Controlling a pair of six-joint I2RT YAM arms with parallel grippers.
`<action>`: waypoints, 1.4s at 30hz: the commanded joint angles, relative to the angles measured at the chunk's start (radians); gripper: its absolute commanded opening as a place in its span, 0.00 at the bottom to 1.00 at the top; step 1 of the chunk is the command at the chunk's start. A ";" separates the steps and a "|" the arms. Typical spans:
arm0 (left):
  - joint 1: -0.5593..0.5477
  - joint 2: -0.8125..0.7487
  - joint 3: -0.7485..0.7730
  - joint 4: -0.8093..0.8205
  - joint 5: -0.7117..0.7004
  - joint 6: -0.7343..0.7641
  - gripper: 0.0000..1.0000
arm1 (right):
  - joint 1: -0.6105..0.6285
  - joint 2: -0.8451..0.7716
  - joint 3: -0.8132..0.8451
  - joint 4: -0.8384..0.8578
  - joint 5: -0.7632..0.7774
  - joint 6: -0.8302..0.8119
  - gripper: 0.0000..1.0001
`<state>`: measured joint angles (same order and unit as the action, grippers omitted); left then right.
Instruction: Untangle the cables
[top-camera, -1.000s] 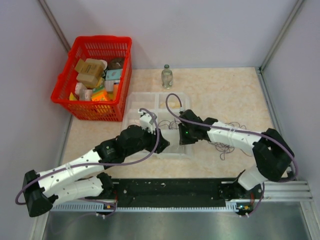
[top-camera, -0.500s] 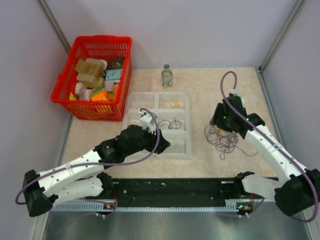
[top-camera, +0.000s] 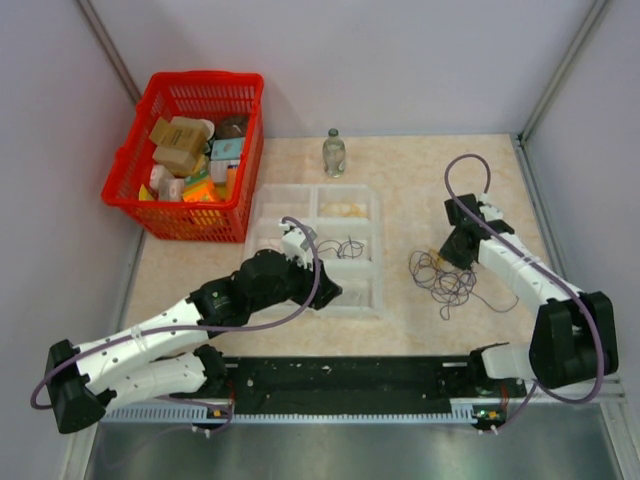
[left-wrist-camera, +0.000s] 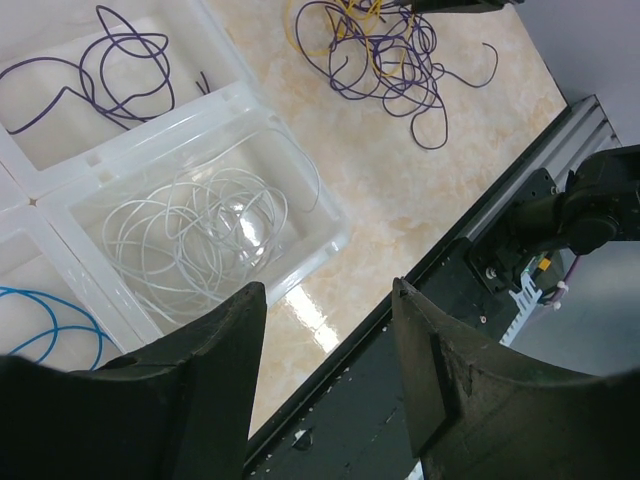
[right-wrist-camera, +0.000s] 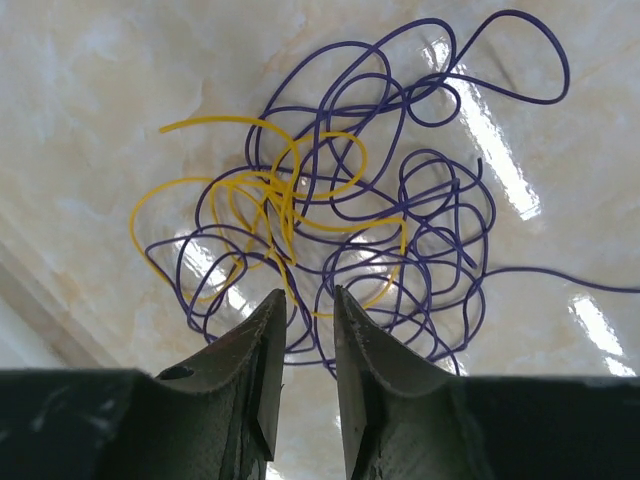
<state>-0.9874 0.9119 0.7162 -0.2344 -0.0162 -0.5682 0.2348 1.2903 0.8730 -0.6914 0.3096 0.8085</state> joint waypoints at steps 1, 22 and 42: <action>-0.002 -0.016 0.032 0.055 0.045 0.014 0.58 | 0.001 0.087 0.058 0.081 0.025 -0.008 0.21; 0.125 0.366 0.298 0.389 0.320 -0.181 0.60 | 0.005 -0.248 -0.118 0.277 -0.288 -0.367 0.00; 0.124 0.786 0.614 0.347 0.733 0.273 0.68 | 0.000 -0.608 -0.111 0.133 -0.539 -0.299 0.00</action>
<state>-0.8368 1.7802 1.3544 0.1623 0.7033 -0.5373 0.2337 0.7200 0.7025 -0.5175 -0.1841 0.4496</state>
